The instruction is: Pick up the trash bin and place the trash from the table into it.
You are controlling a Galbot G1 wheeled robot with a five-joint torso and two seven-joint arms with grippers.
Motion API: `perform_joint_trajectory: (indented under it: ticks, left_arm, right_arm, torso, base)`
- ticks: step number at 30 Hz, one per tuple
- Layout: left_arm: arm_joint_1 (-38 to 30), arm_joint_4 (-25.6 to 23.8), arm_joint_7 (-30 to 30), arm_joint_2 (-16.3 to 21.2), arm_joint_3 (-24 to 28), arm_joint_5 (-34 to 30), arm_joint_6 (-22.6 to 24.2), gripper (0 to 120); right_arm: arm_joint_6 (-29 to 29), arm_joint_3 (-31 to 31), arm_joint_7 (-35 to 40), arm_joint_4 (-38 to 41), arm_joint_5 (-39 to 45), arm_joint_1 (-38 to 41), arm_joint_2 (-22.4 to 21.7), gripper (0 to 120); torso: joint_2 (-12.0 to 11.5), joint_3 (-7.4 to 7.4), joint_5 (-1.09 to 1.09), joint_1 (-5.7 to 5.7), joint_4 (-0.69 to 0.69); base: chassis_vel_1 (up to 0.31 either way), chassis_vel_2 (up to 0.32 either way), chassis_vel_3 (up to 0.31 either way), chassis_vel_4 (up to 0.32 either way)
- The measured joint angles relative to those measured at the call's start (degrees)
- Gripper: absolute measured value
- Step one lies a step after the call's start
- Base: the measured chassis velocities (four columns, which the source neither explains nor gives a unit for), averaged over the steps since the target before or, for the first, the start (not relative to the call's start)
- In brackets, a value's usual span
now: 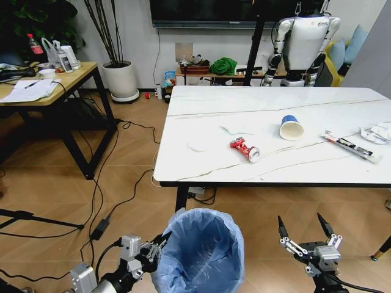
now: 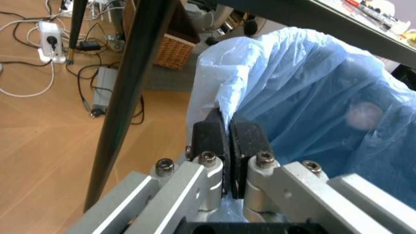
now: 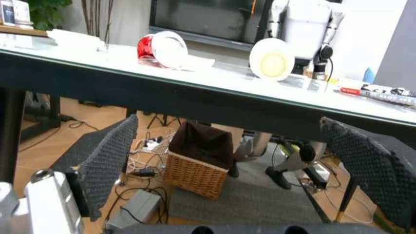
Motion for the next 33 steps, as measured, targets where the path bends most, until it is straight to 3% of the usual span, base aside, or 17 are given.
perform_joint_trajectory:
  ticks: [20, 33]
  left_arm:
    - [0.3, 0.0, 0.3, 0.0, 0.1, -0.2, -0.2, 0]
    - [0.0, 0.1, 0.1, -0.2, 0.3, -0.3, -0.5, 0]
  right_arm:
    - [0.1, 0.1, 0.0, 0.1, 0.0, -0.1, 0.0, 100]
    - [0.2, 0.2, 0.0, 0.2, 0.0, -0.2, 0.0, 100]
  torso:
    - [4.0, 2.30, 0.00, 1.70, 0.00]
    - [7.9, 4.51, 0.00, 3.44, 0.00]
  base:
    - [0.000, 0.000, 0.000, 0.000]
    - [0.000, 0.000, 0.000, 0.000]
